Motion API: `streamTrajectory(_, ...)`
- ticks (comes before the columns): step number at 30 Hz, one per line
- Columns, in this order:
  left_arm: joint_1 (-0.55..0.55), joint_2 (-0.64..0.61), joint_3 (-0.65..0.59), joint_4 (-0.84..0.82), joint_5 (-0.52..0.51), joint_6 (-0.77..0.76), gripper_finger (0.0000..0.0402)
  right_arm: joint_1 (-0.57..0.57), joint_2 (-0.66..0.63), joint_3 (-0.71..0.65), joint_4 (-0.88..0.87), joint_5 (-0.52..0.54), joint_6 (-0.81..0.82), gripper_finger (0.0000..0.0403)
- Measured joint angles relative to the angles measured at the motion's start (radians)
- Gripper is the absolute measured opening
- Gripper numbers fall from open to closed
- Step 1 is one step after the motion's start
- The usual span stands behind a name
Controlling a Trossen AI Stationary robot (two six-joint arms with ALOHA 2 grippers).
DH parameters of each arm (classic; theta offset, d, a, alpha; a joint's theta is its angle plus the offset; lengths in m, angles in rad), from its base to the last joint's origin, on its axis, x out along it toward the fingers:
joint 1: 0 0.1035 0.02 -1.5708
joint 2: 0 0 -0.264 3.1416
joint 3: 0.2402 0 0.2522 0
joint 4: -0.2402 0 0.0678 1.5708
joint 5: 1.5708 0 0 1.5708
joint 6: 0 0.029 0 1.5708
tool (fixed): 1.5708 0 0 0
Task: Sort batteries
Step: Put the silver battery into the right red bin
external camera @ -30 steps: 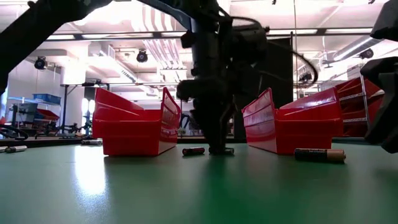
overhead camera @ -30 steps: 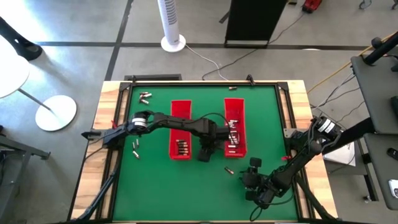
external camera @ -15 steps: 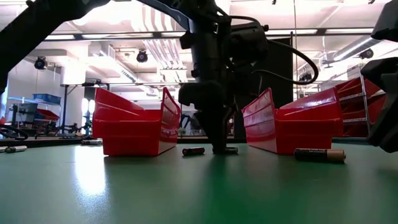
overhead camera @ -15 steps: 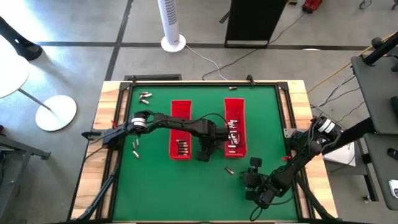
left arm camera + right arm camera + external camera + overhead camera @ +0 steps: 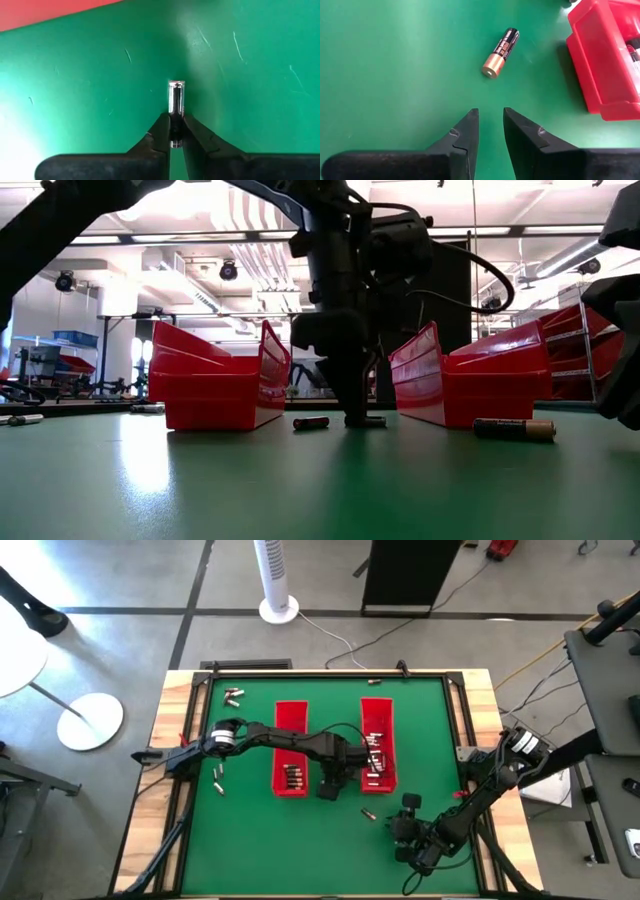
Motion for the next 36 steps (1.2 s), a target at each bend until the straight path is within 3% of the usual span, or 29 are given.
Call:
streamTrajectory(20, -0.140, -0.034, -0.002, 0.021, 0.002, -0.108, 0.0009, 0.000, -0.001, 0.000, -0.002, -0.003, 0.000, 0.0059)
streamTrajectory(36, -0.228, -0.034, 0.016, 0.082, -0.004, -0.327, 0.0009, 0.000, -0.001, 0.005, 0.009, 0.026, -0.008, 0.0091)
